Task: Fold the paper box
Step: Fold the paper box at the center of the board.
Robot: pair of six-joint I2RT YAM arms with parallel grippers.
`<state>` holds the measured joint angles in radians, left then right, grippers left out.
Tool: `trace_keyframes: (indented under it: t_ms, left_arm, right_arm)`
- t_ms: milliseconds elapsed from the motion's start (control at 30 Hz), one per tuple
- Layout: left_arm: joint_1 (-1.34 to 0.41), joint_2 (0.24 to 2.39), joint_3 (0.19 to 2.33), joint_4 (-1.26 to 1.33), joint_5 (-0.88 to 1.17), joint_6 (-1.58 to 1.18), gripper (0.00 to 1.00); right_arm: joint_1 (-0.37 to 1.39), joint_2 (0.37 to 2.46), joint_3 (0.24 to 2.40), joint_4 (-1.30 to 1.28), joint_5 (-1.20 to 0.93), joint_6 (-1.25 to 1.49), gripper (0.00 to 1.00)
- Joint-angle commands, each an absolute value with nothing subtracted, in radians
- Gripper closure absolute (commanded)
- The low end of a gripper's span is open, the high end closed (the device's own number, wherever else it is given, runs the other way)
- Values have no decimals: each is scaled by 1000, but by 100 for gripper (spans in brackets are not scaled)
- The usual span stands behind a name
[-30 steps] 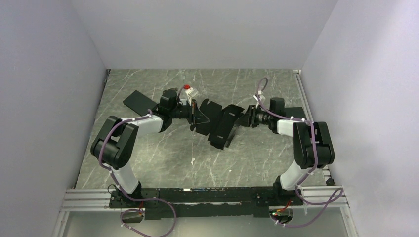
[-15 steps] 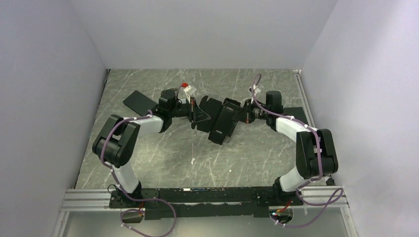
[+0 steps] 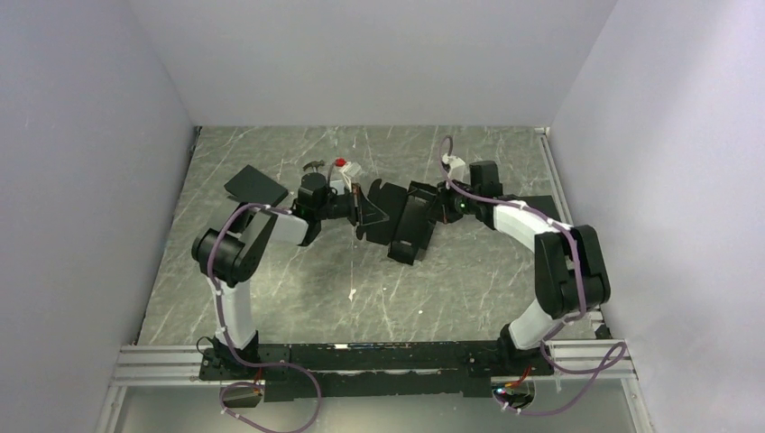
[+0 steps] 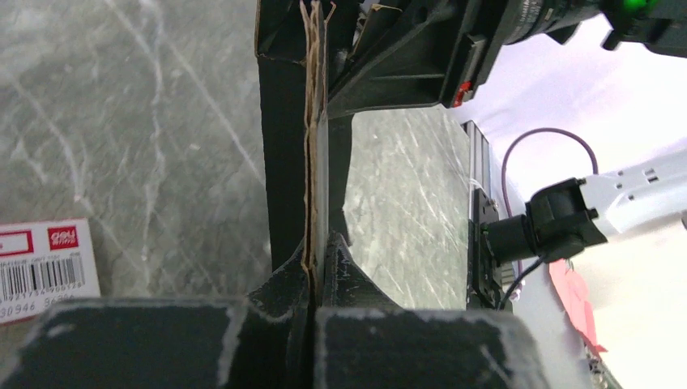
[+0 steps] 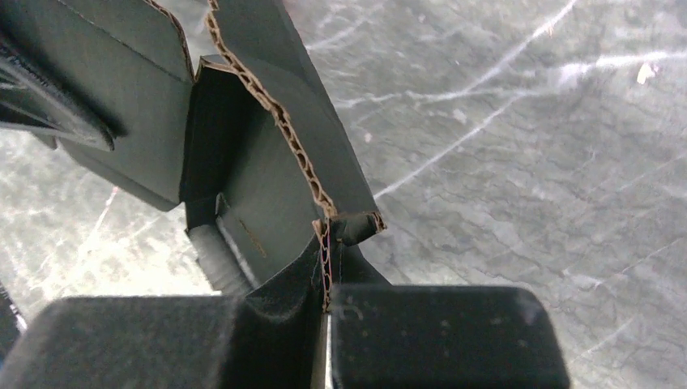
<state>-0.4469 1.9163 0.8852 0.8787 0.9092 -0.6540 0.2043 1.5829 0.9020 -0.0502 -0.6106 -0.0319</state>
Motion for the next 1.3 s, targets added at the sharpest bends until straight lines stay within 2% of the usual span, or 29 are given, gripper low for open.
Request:
trace_keyframes:
  t_ms: [0, 167, 400, 467, 733, 900, 1033, 1100, 1200, 1267]
  left_arm:
    - [-499, 1978, 925, 921, 893, -764, 100]
    - [-509, 2018, 951, 871, 825, -819, 100]
    - [-509, 1993, 953, 771, 733, -813, 100]
    - [-509, 1981, 953, 743, 716, -801, 100]
    - [-509, 1940, 943, 712, 667, -781, 100]
    - [-511, 1928, 941, 709, 660, -785, 100]
    - [-512, 1921, 934, 718, 659, -794, 100]
    - [-512, 1922, 933, 722, 665, -799, 100]
    - [-513, 1924, 932, 728, 663, -805, 100]
    - [-516, 1925, 934, 737, 670, -809, 100]
  right_arm:
    - [239, 1674, 987, -100, -467, -69, 99]
    - [244, 1722, 1033, -164, -463, -47, 84]
    - [232, 1686, 1063, -260, -547, -21, 52]
    - [220, 1668, 1055, -262, -555, -14, 49]
    - [128, 1657, 1053, -338, -646, -2, 49]
    - [107, 1676, 1047, -377, -644, -2, 52]
    - [102, 1705, 1044, -377, -653, 26, 62]
    - [102, 1719, 1040, -367, -669, 42, 72]
    - [104, 1730, 1046, -364, -667, 48, 93]
    - [106, 1731, 1046, -355, -670, 57, 100]
